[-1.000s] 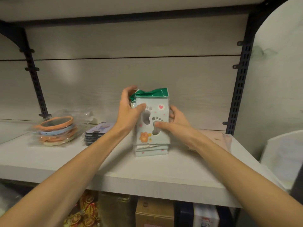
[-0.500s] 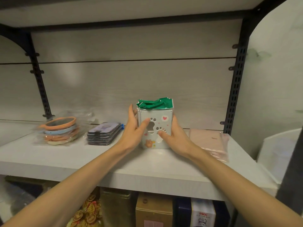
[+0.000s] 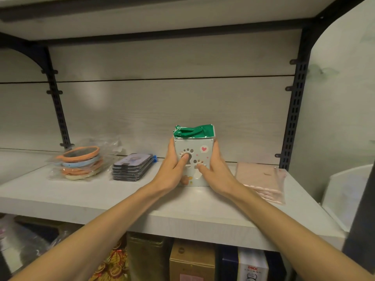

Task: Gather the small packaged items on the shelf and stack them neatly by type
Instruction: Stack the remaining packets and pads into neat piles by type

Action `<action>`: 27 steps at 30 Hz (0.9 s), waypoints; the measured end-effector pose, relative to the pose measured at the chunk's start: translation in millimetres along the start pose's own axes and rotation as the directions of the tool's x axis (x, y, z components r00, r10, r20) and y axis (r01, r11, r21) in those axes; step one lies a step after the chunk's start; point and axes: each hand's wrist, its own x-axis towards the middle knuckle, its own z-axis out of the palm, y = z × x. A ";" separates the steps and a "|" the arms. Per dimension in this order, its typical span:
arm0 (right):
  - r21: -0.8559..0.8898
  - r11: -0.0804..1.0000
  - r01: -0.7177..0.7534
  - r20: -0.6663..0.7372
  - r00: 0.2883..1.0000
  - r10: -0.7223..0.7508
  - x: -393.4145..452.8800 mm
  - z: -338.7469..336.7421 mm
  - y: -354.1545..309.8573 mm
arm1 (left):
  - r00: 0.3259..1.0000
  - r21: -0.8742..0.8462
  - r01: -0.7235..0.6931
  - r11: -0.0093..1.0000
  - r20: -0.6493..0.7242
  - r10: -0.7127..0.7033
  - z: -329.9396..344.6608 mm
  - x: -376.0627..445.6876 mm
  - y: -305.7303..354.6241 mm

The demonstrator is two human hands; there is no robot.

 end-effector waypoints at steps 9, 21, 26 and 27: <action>-0.187 0.977 -0.104 0.122 0.984 0.128 -16.2 -0.8 15.3 | 0.959 0.155 0.115 0.981 0.240 -0.150 -15.1 -24.0 -18.0; -0.190 0.958 -0.214 0.078 0.970 0.232 -3.5 6.9 3.2 | 0.965 0.372 0.204 0.906 0.082 -0.251 -31.7 -4.8 -15.7; -0.369 0.895 -0.249 0.047 0.957 0.285 -3.5 19.6 7.0 | 0.952 0.459 0.290 0.840 -0.049 -0.302 -27.3 -12.7 -20.5; -0.406 0.883 -0.236 0.040 0.961 0.275 -3.8 20.8 8.4 | 0.955 0.474 0.287 0.832 -0.072 -0.289 -26.3 -13.8 -20.5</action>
